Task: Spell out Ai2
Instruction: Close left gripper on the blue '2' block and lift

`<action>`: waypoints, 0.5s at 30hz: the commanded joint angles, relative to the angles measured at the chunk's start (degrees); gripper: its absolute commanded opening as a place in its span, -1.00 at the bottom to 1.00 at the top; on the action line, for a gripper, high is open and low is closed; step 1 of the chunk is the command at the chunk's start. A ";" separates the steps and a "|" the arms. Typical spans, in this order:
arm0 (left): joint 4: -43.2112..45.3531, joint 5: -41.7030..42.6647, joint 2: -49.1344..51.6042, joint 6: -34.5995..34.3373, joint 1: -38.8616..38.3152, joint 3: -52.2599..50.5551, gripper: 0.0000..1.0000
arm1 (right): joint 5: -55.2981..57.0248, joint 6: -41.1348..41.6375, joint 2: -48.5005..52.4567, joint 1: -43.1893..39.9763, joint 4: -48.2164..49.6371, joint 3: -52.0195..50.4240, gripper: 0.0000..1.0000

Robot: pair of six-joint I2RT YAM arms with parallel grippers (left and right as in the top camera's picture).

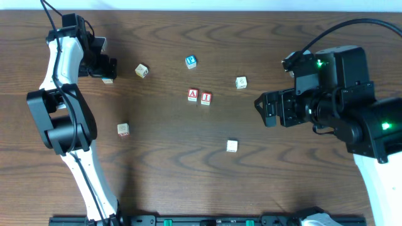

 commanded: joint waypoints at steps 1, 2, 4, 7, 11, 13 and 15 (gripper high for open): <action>-0.26 -1.31 1.22 0.87 0.00 -0.17 0.99 | 0.15 -0.37 -0.15 0.48 0.15 0.00 0.99; -0.20 -1.31 1.49 0.87 0.00 -0.17 1.00 | 0.15 -0.37 -0.15 0.48 0.22 0.00 0.99; -0.09 -1.31 1.88 0.87 -0.11 -0.17 0.86 | 0.15 -0.37 -0.15 0.48 0.31 0.00 0.99; -0.09 -1.31 2.58 0.87 -0.33 -0.17 0.75 | 0.15 -0.35 -0.15 0.48 0.46 0.00 0.99; -0.09 -1.31 3.52 0.81 -0.61 -0.17 0.52 | 0.13 -0.35 -0.15 0.48 0.76 0.00 0.99; -0.22 -1.29 4.07 0.66 -0.70 -0.17 0.45 | 0.15 -0.35 -0.15 0.48 0.81 0.00 0.99; -0.24 -1.29 4.39 0.66 -0.70 -0.17 0.40 | 0.15 -0.35 -0.15 0.48 0.81 0.00 0.99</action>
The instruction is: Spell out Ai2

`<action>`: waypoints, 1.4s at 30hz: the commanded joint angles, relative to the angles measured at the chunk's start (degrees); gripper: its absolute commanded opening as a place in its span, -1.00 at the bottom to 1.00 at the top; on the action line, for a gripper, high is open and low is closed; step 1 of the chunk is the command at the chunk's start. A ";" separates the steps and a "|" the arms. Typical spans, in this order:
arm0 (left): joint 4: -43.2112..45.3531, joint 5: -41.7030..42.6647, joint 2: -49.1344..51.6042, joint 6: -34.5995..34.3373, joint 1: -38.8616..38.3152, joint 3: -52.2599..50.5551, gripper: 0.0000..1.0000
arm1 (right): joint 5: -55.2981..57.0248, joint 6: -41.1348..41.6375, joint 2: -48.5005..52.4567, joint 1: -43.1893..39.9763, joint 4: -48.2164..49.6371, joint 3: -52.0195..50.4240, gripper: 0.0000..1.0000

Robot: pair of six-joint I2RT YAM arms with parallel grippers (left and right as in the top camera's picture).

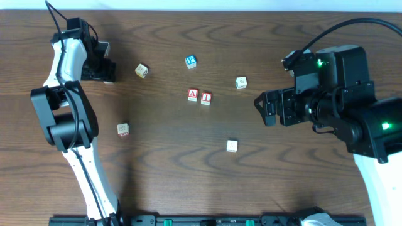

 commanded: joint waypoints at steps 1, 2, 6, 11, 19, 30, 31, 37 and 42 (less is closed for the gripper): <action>-0.26 -0.44 1.44 0.22 -0.26 -0.17 0.38 | 0.13 -0.35 -0.15 0.48 0.17 0.00 0.99; -0.15 -0.46 1.46 0.22 -0.26 -0.17 0.38 | 0.13 -0.35 -0.15 0.48 0.17 0.00 0.98; 0.13 -0.48 1.46 0.22 -0.26 -0.15 0.35 | 0.13 -0.35 -0.15 0.48 0.24 0.00 0.98; 0.11 -0.55 1.46 0.20 -0.26 -0.15 0.03 | 0.13 -0.33 -0.15 0.48 0.72 0.00 0.98; 0.11 -0.70 1.46 -0.33 -0.26 -0.15 -0.17 | 0.13 -0.33 -0.15 0.48 0.81 0.00 0.98; -3.58 -0.70 1.31 -5.20 -1.16 4.04 -0.43 | 0.37 -0.42 -0.15 0.15 1.99 0.02 0.99; -4.83 -0.70 1.31 -5.20 -1.57 5.81 -0.45 | 0.37 -0.42 -0.15 -0.11 2.36 0.04 0.99; -12.17 -0.63 1.31 -6.80 -4.46 17.55 -0.68 | 0.66 -0.57 -0.28 -3.10 2.40 2.45 0.99; -19.30 4.37 1.31 -10.69 -9.01 28.74 -0.88 | 8.92 -0.59 -1.03 -7.10 -1.79 10.32 0.98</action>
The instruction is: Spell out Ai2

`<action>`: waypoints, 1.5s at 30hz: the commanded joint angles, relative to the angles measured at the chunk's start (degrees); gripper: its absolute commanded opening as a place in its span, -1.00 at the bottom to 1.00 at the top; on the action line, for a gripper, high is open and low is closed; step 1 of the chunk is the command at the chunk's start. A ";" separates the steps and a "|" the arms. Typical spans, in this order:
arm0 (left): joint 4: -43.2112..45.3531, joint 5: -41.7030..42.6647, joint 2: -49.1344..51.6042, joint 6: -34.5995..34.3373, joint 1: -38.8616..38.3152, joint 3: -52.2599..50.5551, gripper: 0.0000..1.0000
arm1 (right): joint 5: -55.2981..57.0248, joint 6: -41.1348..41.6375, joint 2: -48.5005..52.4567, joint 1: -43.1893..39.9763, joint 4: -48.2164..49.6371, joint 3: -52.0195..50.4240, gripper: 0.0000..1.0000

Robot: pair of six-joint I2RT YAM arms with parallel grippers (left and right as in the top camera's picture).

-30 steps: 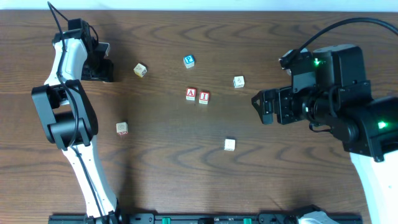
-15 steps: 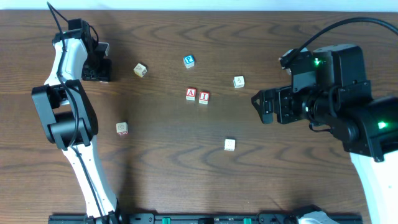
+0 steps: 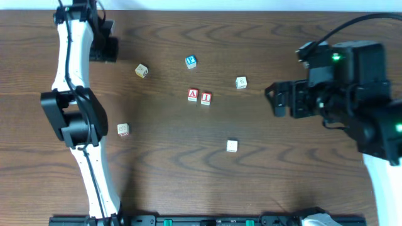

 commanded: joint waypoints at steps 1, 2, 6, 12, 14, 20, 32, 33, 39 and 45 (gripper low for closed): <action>-2.45 4.61 0.31 -4.63 -4.13 6.80 -0.88 | 7.04 -0.61 -1.20 -2.69 -2.08 6.84 0.98; -2.69 5.09 0.31 -5.79 -5.29 7.72 -0.88 | 7.67 -0.96 -1.31 -3.45 -3.15 9.07 0.99; -2.64 5.25 0.37 -11.41 -13.33 8.68 -0.88 | 7.89 -2.51 -1.49 -5.73 -7.10 17.00 0.99; -1.60 3.61 0.37 -14.62 -27.34 6.45 -0.89 | 9.55 -2.49 -3.52 -6.36 -10.54 23.30 0.99; -0.57 1.81 0.37 -16.00 -31.69 5.51 -0.88 | 11.08 -2.40 -5.22 -6.36 -10.71 23.30 0.98; 3.32 1.57 0.37 -18.21 -40.50 -0.28 -0.88 | 11.89 -1.79 -9.86 -6.25 -11.26 23.30 0.98; 8.90 1.31 0.37 -20.94 -42.75 -13.90 -0.88 | 11.87 -1.79 -13.77 -6.23 -12.09 23.17 0.99; 9.40 1.25 0.37 -20.96 -42.77 -14.32 -0.88 | 11.87 -1.79 -13.77 -6.23 -12.07 22.99 0.99; 13.05 -3.39 0.37 -21.14 -42.75 -16.92 -0.88 | 11.87 -1.60 -13.75 -6.23 -12.07 22.40 0.99; 15.74 -3.78 0.37 -21.20 -42.75 -18.75 -0.88 | 11.87 -1.60 -13.75 -6.25 -12.07 22.40 0.99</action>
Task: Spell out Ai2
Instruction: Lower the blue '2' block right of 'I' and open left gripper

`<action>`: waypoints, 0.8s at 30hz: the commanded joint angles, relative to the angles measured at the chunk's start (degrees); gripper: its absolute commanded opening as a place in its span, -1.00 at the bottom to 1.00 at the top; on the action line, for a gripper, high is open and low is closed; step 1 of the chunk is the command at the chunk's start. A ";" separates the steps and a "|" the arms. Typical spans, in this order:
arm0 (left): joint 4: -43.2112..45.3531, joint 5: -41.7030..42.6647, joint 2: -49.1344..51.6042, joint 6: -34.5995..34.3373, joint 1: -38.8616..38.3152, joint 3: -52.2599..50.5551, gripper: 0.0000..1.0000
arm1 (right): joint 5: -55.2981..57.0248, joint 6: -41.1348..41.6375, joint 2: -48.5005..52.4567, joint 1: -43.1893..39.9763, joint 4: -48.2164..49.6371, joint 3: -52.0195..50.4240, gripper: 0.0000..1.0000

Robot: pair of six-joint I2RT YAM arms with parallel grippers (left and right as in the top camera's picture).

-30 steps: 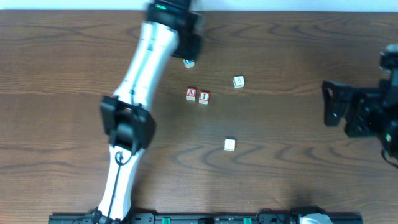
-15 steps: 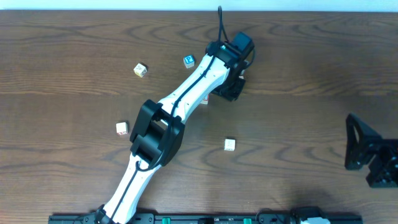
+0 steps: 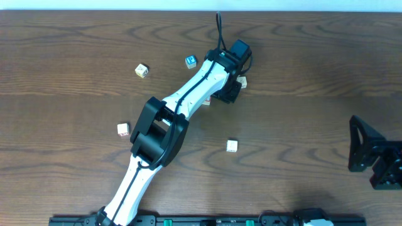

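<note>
My left arm reaches diagonally across the table, and its dark left gripper [image 3: 230, 91] hangs over the middle, right beside a cream block [image 3: 242, 80]. The overhead view hides its fingers, so what they hold is unclear. The arm also covers the spot just left of the gripper, and no red letter blocks show there. A blue-faced block [image 3: 191, 61] lies just up-left of the arm. My right gripper [image 3: 353, 145] sits pulled back at the lower right edge, open and empty.
Loose blocks lie at the upper left [image 3: 142, 70], at the left middle [image 3: 123, 129] and below centre [image 3: 232, 145]. The left arm's elbow [image 3: 158, 130] bulks over the table's lower left middle. The wooden table [image 3: 301, 50] fills the whole view.
My left arm has swung from the far upper left corner to the table's middle, covering the red A and I blocks. The right arm has withdrawn from mid-right to the lower right edge.
My left gripper stood at the upper left over a small block. That block then no longer showed on the table, and the gripper had moved up to the far corner. Now the gripper is beside the middle blocks, and the open right gripper has moved away.
</note>
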 commanded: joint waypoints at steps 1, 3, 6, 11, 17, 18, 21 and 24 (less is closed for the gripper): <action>0.52 -1.62 0.35 -0.66 0.07 -1.53 -0.88 | 0.70 -0.07 0.17 -0.59 -0.20 -0.24 0.99; 0.50 -1.11 0.35 -0.90 0.04 -2.27 -0.88 | 0.72 -0.07 0.17 -0.59 -0.20 -0.24 0.99; -0.07 -0.81 0.35 -2.78 0.07 -2.34 -0.88 | 0.72 -0.07 0.20 -0.59 -0.17 -0.24 0.99; -1.03 -0.79 0.35 -6.10 0.04 -2.47 -0.88 | 0.74 -0.07 0.20 -0.59 -0.15 -0.24 0.99; -1.27 -0.74 0.35 -9.57 0.02 -2.47 -0.88 | 0.74 -0.07 0.24 -0.59 -0.11 -0.24 0.98; -1.25 -0.74 0.35 -10.27 0.02 -2.47 -0.88 | 0.74 -0.07 0.24 -0.59 -0.09 -0.24 0.99; -1.31 -0.72 0.35 -12.37 0.02 -2.47 -0.89 | 0.74 -0.07 0.24 -0.59 -0.11 -0.24 0.99; -1.33 -0.72 0.35 -14.23 0.02 -2.47 -0.88 | 0.74 -0.07 0.24 -0.59 -0.09 -0.24 0.99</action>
